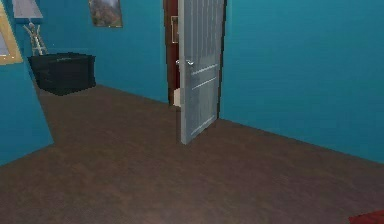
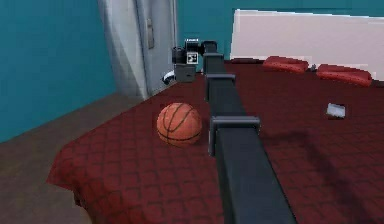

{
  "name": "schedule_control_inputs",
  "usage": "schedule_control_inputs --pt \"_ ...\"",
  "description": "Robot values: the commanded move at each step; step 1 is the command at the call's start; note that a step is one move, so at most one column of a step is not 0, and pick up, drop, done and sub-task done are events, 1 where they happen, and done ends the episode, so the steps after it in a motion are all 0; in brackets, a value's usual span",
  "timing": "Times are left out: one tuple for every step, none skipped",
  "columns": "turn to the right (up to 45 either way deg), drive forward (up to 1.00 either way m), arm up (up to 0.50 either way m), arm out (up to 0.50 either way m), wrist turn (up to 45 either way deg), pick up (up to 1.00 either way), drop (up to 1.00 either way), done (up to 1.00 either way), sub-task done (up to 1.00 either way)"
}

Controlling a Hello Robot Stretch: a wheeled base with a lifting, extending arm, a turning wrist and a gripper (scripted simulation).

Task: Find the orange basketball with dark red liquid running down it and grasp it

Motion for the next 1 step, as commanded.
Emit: schedule_control_inputs --pt "0.0 0.0 -0.3 0.0 0.0 0.0 0.0 0.0 0.0"
